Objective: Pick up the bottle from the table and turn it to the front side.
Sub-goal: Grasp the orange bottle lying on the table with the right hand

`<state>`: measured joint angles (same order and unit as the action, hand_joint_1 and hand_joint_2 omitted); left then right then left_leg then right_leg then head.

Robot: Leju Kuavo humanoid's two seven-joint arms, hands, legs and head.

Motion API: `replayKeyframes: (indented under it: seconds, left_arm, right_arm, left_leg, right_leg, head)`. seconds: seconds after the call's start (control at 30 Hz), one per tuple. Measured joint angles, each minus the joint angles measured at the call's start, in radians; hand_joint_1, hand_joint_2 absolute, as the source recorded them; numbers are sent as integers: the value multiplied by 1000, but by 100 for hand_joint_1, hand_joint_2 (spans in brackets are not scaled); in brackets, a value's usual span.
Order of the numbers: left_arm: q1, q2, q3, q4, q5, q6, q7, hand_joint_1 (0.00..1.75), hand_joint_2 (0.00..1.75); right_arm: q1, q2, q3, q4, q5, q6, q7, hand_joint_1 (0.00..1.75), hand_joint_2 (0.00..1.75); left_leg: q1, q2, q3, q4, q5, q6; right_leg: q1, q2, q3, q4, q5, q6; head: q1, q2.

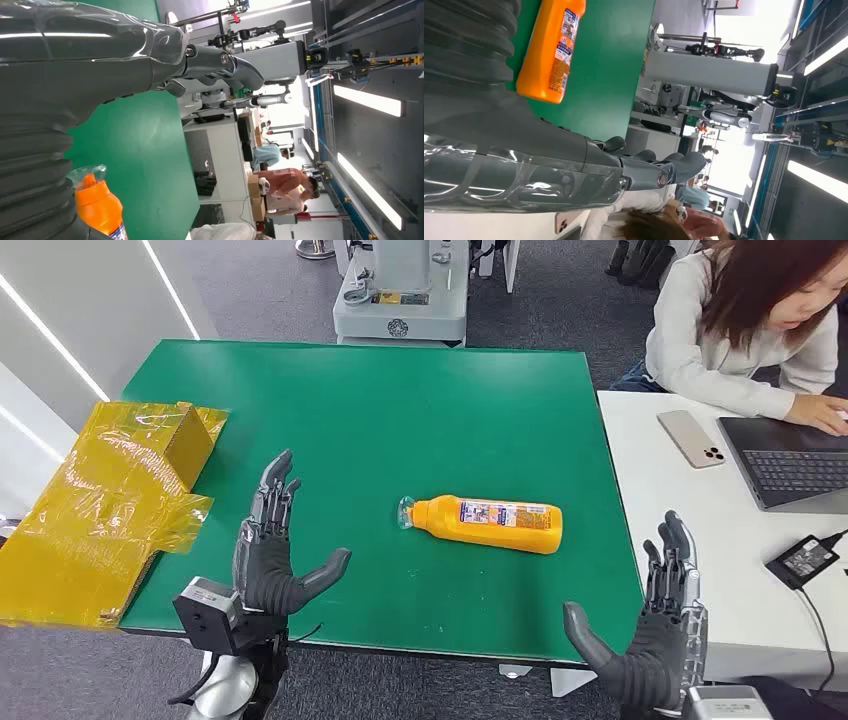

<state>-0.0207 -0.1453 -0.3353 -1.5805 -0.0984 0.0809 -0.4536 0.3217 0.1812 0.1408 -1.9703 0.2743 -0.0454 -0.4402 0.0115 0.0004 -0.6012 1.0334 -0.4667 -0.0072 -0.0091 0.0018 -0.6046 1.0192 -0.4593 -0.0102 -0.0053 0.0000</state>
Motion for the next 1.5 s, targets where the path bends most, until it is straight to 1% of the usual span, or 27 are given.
replayKeyframes:
  seconds: [0.53, 0.73, 0.83, 0.93, 1.03, 1.13, 1.27, 1.5]
  left_arm:
    - [6, 0, 0, -1, -3, 6, 0, 0, 175]
    - [7, 1, 0, -1, -2, 7, 0, 0, 175]
    - [11, 1, 0, -1, -2, 6, 0, 0, 175]
    - [18, 1, 0, -2, -1, 1, 0, 0, 175]
    - [18, 2, 0, -1, 2, -5, 0, 0, 175]
    - [8, 4, -6, 0, 9, -16, 0, 0, 175]
    - [-22, 8, -20, 12, 31, -27, 2, 0, 175]
    - [-74, 24, -44, 64, 74, -37, 0, 0, 175]
  right_arm:
    - [-3, 0, 4, 5, 2, 8, 1, 0, 175]
    - [-34, -3, 4, 47, 40, -5, 41, 0, 175]
    - [-60, -6, 4, 77, 97, -18, 67, 0, 175]
    - [-103, -15, 3, 123, 170, -33, 98, 0, 175]
    - [-154, -25, 3, 172, 211, -40, 119, 0, 175]
    - [-222, -43, 5, 234, 263, -39, 165, 0, 175]
    - [-322, -85, 18, 340, 302, -33, 222, 0, 175]
    - [-498, -184, 79, 578, 364, 3, 321, 0, 175]
  left_leg:
    - [0, 0, 0, 0, 0, 0]
    - [0, 0, 0, 0, 0, 0]
    - [0, 0, 0, 0, 0, 0]
    - [0, 0, 0, 0, 0, 0]
    - [0, 0, 1, 0, 0, 0]
    - [0, 0, 1, 0, 0, 0]
    - [0, 0, 1, 1, 0, 0]
    - [0, 0, 1, 1, 1, 0]
  right_leg:
    - [0, 0, 0, 0, 0, 0]
    - [0, 0, 0, 0, 0, 0]
    - [0, 0, 1, 0, 0, 0]
    - [0, 0, 1, 0, 0, 0]
    - [0, 0, 1, 0, 0, 0]
    - [0, 0, 1, 0, 1, 0]
    - [0, 0, 2, 0, 1, 0]
    - [0, 0, 2, 0, 2, 1]
  head:
    - [0, 0]
    - [0, 0]
    - [0, 0]
    - [0, 0]
    - [0, 0]
    - [0, 0]
    - [0, 0]
    - [0, 0]
